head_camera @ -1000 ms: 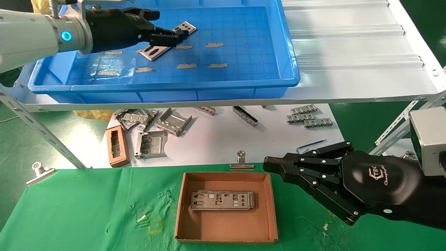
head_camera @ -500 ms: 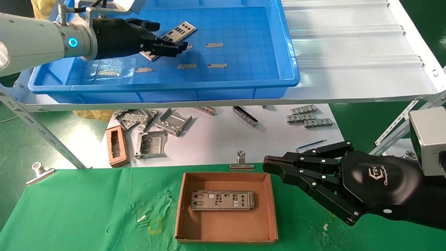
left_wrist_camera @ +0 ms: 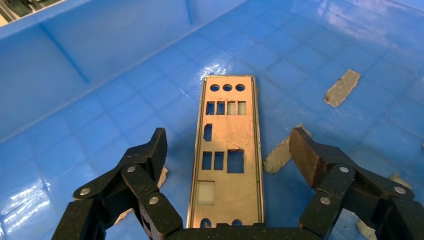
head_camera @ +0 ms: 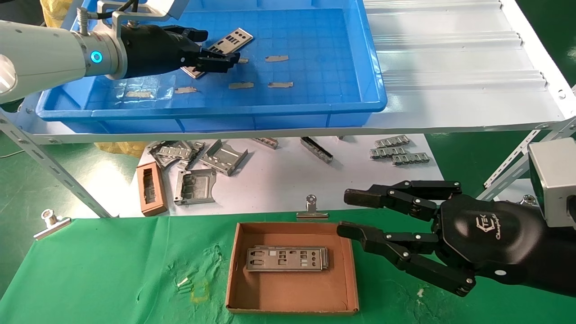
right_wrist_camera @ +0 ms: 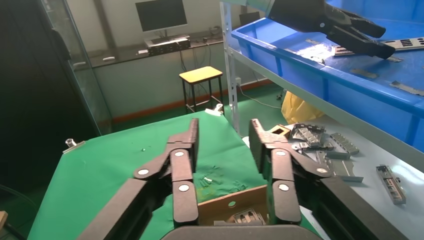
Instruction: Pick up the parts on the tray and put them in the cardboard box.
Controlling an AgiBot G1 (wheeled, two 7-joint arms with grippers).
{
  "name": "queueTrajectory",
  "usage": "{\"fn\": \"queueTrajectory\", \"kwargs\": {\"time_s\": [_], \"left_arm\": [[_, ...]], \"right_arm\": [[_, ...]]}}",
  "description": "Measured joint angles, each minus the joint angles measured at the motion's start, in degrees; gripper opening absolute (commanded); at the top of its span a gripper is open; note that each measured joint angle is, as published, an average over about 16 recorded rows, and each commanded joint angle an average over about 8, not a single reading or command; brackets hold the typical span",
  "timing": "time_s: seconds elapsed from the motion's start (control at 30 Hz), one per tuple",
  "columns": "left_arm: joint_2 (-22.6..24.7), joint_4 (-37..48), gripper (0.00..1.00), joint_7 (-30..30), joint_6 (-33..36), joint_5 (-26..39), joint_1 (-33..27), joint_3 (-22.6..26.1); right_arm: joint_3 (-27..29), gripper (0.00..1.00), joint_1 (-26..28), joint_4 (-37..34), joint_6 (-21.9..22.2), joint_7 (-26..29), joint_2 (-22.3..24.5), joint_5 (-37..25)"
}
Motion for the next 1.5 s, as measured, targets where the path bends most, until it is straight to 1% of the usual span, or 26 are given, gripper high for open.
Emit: {"fn": "queueTrajectory", "kwargs": {"time_s": [0.53, 0.7, 0.83, 0.93, 1.07, 1.4, 1.5], "left_arm": [[0.5, 0.52, 0.0, -1.25, -0.61, 0.4, -0.69, 0.28], [-0.09, -0.15, 0.0, -0.85, 0.56, -0.06, -1.32, -0.04], [-1.06, -0.91, 0.0, -0.08, 2.86, -0.8, -2.0, -0.54], [-2.15, -1.6, 0.0, 0.74, 5.86, -1.61, -2.6, -1.06], [-3.96, -2.65, 0.0, 2.31, 11.59, -2.85, -3.38, -1.83], [-8.74, -5.14, 0.0, 7.31, 29.95, -5.73, -4.45, -3.36], [-9.75, -6.48, 0.0, 8.65, 34.48, -6.48, -4.05, -3.41]], "right_arm": [[0.0, 1.0, 0.0, 0.0, 0.0, 0.0, 0.0, 0.0], [0.0, 1.0, 0.0, 0.0, 0.0, 0.0, 0.0, 0.0], [0.0, 1.0, 0.0, 0.0, 0.0, 0.0, 0.0, 0.0], [0.0, 1.0, 0.0, 0.0, 0.0, 0.0, 0.0, 0.0], [0.0, 1.0, 0.0, 0.0, 0.0, 0.0, 0.0, 0.0], [0.0, 1.0, 0.0, 0.0, 0.0, 0.0, 0.0, 0.0], [0.0, 1.0, 0.0, 0.0, 0.0, 0.0, 0.0, 0.0]]}}
